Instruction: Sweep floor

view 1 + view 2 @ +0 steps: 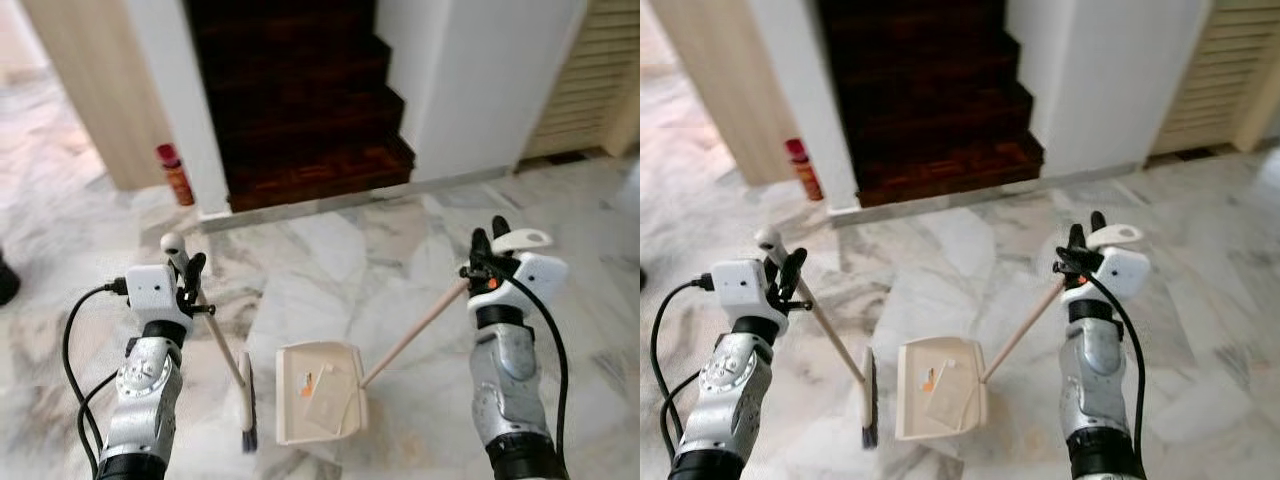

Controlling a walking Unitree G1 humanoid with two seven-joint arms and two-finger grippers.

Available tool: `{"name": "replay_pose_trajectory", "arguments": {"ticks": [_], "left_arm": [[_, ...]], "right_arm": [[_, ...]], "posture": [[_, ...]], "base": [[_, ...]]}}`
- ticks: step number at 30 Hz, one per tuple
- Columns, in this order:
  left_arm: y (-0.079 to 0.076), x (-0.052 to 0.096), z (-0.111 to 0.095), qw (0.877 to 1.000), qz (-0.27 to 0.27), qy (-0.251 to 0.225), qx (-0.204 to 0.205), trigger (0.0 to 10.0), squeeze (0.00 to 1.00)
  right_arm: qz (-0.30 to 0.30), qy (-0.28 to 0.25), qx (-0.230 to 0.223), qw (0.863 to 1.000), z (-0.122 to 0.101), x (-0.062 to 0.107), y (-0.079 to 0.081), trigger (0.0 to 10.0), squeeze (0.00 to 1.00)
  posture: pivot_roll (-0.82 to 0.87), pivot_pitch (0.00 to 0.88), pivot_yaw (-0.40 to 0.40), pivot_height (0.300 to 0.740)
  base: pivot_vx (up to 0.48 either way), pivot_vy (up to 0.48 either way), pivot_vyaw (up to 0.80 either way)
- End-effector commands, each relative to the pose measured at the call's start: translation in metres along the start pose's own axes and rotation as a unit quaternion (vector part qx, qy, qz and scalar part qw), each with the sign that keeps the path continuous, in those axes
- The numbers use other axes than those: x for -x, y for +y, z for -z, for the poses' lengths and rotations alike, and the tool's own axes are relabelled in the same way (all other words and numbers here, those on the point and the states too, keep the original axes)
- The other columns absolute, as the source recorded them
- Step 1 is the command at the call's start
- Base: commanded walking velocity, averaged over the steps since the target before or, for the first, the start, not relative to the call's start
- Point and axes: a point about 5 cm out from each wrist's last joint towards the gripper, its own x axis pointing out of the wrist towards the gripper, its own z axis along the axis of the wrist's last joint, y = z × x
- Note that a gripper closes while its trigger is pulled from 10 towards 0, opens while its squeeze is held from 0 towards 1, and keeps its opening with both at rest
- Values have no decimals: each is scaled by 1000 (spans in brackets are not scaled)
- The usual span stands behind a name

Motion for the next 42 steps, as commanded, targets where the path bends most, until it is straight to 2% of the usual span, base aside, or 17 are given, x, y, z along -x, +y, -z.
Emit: {"name": "replay_pose_trajectory", "arguments": {"ticks": [1, 3, 15, 42], "left_arm": [[3, -1, -8, 1000, -4, -15, -5, 10000, 0], [2, -1, -8, 1000, -4, -15, -5, 10000, 0], [-1, -1, -6, 1000, -1, -6, -2, 10000, 0], [-1, -3, -8, 1000, 2, -7, -2, 10000, 0]], "right_arm": [[-15, -23, -2, 1000, -10, -6, 9, 10000, 0], [-15, -23, -2, 1000, -10, -6, 9, 10000, 0], [-14, -21, -13, 1000, -10, -6, 10, 10000, 0], [-20, -18, -19, 999, -8, -6, 11, 10000, 0]], "posture": [[22, 0, -8, 740], [23, 0, -8, 740], [22, 0, -6, 740], [22, 0, -1, 740]], "base": [[0, 0, 800], [0, 0, 800], [0, 0, 0], [0, 268, 0]]}}
